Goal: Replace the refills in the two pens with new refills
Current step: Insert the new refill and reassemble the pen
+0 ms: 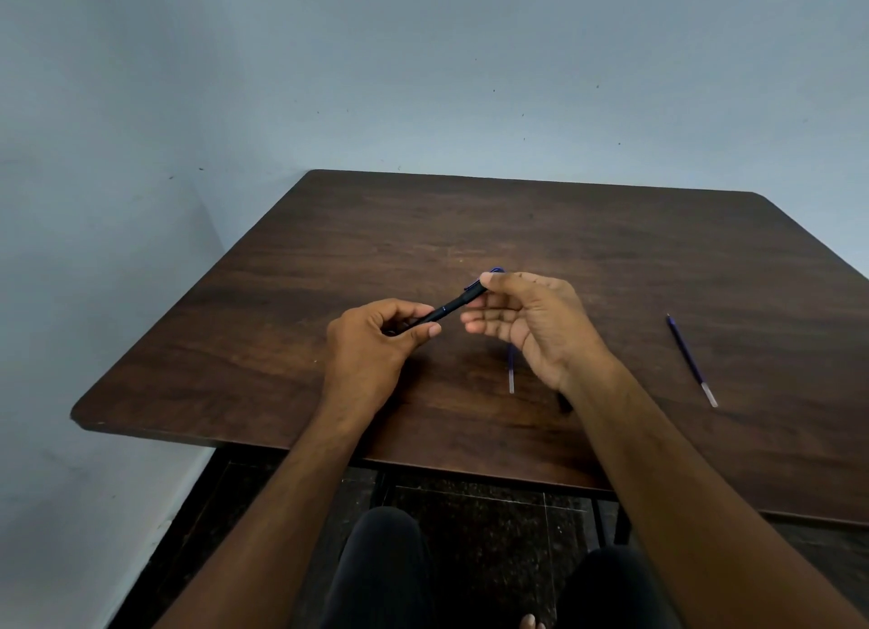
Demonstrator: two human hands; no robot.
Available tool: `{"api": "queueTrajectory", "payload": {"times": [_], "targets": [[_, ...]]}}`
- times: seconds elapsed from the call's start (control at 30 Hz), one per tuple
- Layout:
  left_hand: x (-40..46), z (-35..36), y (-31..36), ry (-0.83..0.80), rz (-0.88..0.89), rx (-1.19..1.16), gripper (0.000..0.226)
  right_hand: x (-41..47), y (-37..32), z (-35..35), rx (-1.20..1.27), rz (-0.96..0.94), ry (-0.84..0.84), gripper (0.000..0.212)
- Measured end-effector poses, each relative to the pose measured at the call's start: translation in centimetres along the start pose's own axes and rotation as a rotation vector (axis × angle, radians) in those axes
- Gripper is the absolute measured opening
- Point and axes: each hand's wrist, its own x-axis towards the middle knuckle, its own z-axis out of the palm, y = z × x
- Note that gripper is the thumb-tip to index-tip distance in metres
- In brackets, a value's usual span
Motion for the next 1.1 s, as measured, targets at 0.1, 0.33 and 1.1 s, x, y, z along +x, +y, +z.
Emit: {"api": "queueTrajectory", "payload": {"times": [0.1, 0.33, 1.1], "targets": [[0.0, 0.0, 0.1, 0.005, -0.008, -0.006, 0.024, 0.1, 0.2, 0.0, -0.019, 0.0, -0.012, 0.018], [-0.1, -0.1, 0.3, -0.001, -0.009, 0.02, 0.023, 0.1, 0.5, 0.2, -0.066, -0.008, -0.024, 0.013], [-0.2, -0.3, 0.7, 0.058, 0.078, 0.114, 0.015, -0.6, 1.2, 1.6, -0.144, -0.05, 0.044, 0.011]]}}
